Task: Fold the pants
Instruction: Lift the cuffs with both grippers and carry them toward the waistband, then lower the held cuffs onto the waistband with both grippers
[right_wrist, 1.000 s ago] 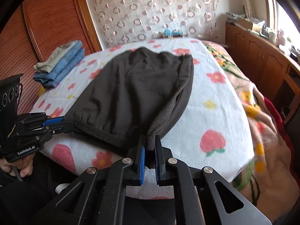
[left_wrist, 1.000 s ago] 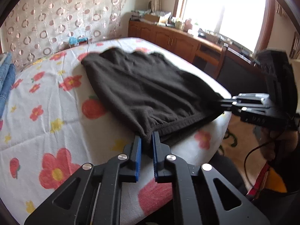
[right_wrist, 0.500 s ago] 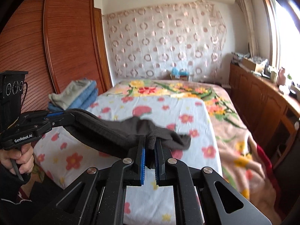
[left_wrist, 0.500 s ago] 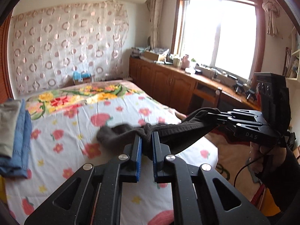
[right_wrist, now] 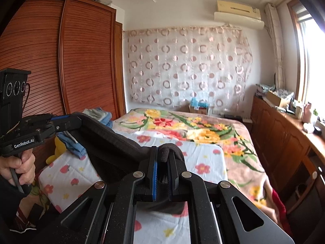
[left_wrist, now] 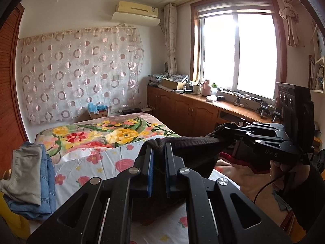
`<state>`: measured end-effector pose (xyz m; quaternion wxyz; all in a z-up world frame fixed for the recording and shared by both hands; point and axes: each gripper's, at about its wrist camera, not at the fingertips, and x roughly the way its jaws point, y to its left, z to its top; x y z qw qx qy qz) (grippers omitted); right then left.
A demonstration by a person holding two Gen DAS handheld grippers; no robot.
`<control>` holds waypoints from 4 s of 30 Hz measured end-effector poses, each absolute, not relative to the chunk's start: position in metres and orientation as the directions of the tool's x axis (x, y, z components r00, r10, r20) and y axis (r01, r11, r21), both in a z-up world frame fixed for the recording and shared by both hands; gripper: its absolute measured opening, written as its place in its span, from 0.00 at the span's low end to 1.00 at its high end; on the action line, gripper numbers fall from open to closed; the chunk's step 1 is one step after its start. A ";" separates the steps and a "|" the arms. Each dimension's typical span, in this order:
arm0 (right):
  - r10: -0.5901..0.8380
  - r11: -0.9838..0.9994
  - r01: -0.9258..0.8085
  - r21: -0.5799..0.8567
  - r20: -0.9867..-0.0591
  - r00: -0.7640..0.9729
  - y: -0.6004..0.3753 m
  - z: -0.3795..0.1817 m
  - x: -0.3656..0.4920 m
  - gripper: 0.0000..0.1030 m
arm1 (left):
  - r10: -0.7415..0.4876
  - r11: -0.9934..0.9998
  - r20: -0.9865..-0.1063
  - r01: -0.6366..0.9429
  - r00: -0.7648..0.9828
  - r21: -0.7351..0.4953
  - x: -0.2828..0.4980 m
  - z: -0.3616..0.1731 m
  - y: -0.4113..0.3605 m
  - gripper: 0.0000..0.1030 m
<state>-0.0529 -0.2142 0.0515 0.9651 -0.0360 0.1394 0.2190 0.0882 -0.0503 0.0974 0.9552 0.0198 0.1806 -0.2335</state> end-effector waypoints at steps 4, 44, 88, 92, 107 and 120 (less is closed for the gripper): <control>0.430 0.896 -0.444 0.018 -0.290 0.855 -0.214 0.032 -0.039 0.07 | -0.430 0.896 -0.363 0.441 0.827 -0.058 0.089 0.087 -0.042 0.10; 0.424 0.879 -0.473 -0.063 -0.352 0.834 -0.126 0.135 0.240 0.07 | -0.219 0.960 -0.458 0.273 0.861 0.054 0.255 0.063 -0.003 0.10; 0.483 0.847 -0.514 0.138 -0.604 0.634 -0.160 0.046 0.166 0.07 | -0.273 0.956 -0.689 0.270 0.672 -0.115 0.120 -0.089 -0.001 0.10; 0.495 0.843 -0.517 0.149 -0.588 0.639 -0.162 0.053 0.164 0.07 | -0.278 0.954 -0.678 0.280 0.680 -0.110 0.110 -0.086 -0.002 0.10; 0.517 0.833 -0.524 0.179 -0.591 0.620 -0.178 0.028 0.125 0.07 | -0.308 0.945 -0.682 0.296 0.663 -0.139 0.082 -0.087 -0.001 0.10; 0.497 0.842 -0.513 0.168 -0.612 0.615 -0.171 0.018 0.126 0.07 | -0.300 0.947 -0.705 0.290 0.643 -0.138 0.079 -0.104 -0.002 0.11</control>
